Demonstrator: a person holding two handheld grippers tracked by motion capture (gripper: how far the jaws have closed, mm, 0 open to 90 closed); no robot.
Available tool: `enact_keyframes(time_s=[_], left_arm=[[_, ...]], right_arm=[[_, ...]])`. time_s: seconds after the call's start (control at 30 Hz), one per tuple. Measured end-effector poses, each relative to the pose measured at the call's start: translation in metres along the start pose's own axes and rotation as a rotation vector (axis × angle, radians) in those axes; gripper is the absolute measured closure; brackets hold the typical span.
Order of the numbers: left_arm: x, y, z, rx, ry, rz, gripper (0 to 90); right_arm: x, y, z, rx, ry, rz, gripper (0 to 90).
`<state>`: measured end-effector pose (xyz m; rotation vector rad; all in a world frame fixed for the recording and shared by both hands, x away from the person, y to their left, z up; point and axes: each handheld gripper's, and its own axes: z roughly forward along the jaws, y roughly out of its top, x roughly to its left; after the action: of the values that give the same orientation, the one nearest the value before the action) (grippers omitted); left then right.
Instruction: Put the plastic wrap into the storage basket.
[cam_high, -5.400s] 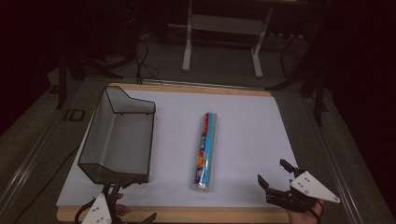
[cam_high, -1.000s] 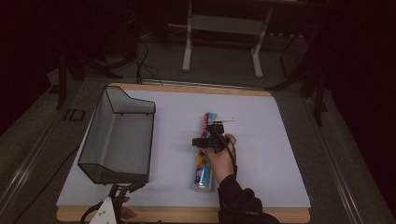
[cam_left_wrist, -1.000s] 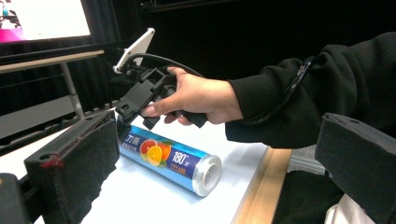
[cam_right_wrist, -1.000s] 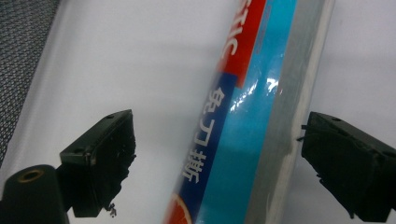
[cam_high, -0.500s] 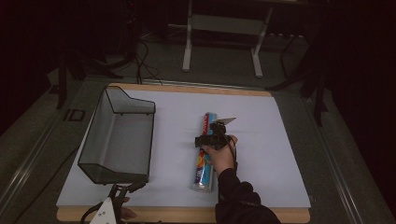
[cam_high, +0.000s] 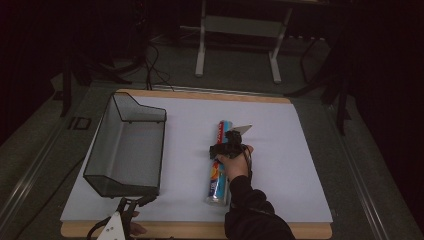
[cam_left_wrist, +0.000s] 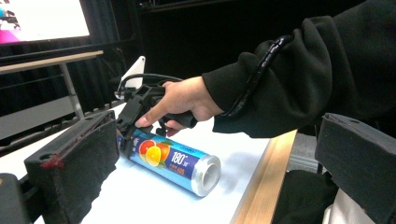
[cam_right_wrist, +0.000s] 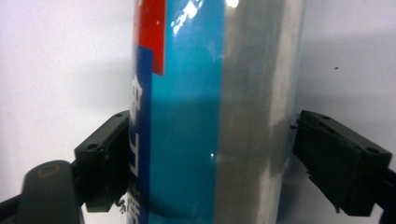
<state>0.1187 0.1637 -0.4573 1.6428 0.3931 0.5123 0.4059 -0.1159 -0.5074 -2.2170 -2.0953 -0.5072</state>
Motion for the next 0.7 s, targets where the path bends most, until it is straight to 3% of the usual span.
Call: enact_keyframes(time_s=[0.17,0.2,0.27,0.37,0.43,0.5,0.57,0.7], left_arm=[[-0.001,0.000,0.001,0.007,0.002,0.010,0.6],[-0.001,0.000,0.001,0.006,0.001,0.010,0.6],[-0.001,0.000,0.000,0.003,0.001,0.012,0.6],[0.000,0.000,0.000,0.003,0.004,0.008,0.6],[0.000,0.000,0.000,0.003,0.003,0.005,0.6],[0.000,0.000,0.000,0.004,0.004,0.009,0.6],[0.000,0.000,0.000,0.004,0.001,0.005,0.6],[0.001,-0.001,0.001,0.006,0.001,0.001,0.6]], right_arm=[[0.003,-0.001,-0.001,0.003,0.012,0.027,25.3],[0.002,-0.002,-0.001,-0.004,0.024,0.033,30.8],[-0.002,-0.002,-0.003,0.000,0.068,0.071,31.3],[-0.004,-0.001,-0.003,0.002,0.081,0.082,31.5],[-0.003,-0.001,-0.004,0.003,0.062,0.096,31.5],[-0.004,0.001,-0.004,0.010,0.092,0.107,31.6],[-0.004,0.002,-0.006,0.002,0.107,0.104,31.6],[0.005,0.007,-0.017,-0.023,0.123,0.050,31.6]])
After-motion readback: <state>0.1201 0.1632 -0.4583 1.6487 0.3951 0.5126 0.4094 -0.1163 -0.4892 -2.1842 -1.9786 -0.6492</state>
